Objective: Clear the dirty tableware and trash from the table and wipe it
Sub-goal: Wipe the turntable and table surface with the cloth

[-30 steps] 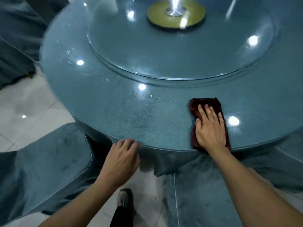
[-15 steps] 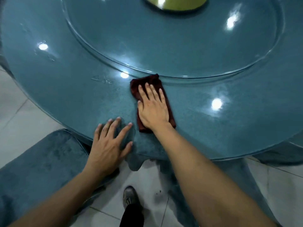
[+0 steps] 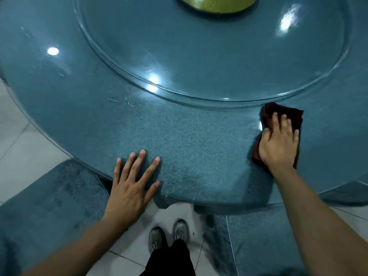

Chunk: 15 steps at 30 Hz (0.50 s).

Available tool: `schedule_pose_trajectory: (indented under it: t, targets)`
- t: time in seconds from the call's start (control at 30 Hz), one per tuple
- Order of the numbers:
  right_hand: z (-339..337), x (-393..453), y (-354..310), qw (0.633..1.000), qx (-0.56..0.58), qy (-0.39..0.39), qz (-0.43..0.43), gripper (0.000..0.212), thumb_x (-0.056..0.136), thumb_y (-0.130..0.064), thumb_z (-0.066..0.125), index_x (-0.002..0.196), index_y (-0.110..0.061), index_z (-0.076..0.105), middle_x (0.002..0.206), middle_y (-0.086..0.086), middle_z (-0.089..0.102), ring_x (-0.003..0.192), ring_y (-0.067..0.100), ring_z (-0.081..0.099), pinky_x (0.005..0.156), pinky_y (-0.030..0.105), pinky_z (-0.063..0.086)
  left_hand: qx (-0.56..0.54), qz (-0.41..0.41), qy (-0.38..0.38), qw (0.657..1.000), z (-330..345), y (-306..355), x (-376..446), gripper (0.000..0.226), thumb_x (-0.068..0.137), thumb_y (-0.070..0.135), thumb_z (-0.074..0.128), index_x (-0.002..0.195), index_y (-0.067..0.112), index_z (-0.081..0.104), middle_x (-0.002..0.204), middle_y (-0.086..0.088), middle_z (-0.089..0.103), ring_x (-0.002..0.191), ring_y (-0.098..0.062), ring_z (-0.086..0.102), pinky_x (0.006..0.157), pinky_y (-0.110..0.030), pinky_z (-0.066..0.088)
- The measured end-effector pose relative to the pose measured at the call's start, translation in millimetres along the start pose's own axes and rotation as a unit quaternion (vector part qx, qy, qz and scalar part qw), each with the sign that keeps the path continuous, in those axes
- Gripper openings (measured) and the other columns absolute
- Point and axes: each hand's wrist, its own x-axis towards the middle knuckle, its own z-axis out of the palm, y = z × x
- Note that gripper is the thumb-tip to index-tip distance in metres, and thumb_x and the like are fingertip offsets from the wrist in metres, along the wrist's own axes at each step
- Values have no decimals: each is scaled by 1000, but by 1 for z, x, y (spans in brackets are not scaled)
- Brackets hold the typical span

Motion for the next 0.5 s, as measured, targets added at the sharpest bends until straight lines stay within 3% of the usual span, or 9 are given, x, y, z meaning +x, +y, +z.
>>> schedule_pose_trajectory:
  t: [0.13, 0.27, 0.33, 0.4, 0.5]
  targets:
    - [8, -4, -51, 1000, 3, -4, 7, 68, 96, -41, 20, 159, -17, 22, 166, 11, 18, 154, 24, 13, 125, 48, 4, -2, -3, 4, 1000, 2, 1, 0, 61, 103, 56, 30, 158, 30, 31, 168, -9, 20, 155, -32, 17, 120, -62, 20]
    - [26, -37, -165, 986, 7, -23, -163, 65, 95, -42, 25, 155, -16, 35, 160, 14, 33, 151, 26, 24, 124, 49, 10, 0, -4, -9, 1000, -2, 1, 1, 61, 104, 57, 28, 159, 32, 29, 168, -7, 20, 155, -31, 17, 120, -61, 22]
    - [37, -61, -216, 967, 24, -35, -250, 64, 96, -40, 30, 156, -19, 33, 160, 10, 34, 151, 23, 22, 125, 47, 9, 1, -8, -13, 1000, -5, 0, 3, 61, 103, 58, 30, 159, 33, 29, 168, -6, 21, 156, -29, 16, 121, -59, 20]
    - [41, -75, -239, 954, 38, -52, -293, 64, 96, -38, 34, 158, -21, 28, 163, 7, 29, 153, 21, 18, 125, 45, 6, -1, -8, -16, 1000, -6, -1, 3, 61, 102, 58, 33, 158, 33, 32, 167, -5, 22, 156, -27, 15, 123, -57, 19]
    - [37, -85, -221, 944, 37, -66, -321, 64, 98, -37, 35, 159, -24, 23, 166, 4, 20, 154, 18, 14, 126, 43, 5, 5, -6, -21, 1000, -8, -4, 3, 61, 103, 58, 34, 159, 34, 28, 168, -4, 20, 156, -25, 13, 123, -56, 17]
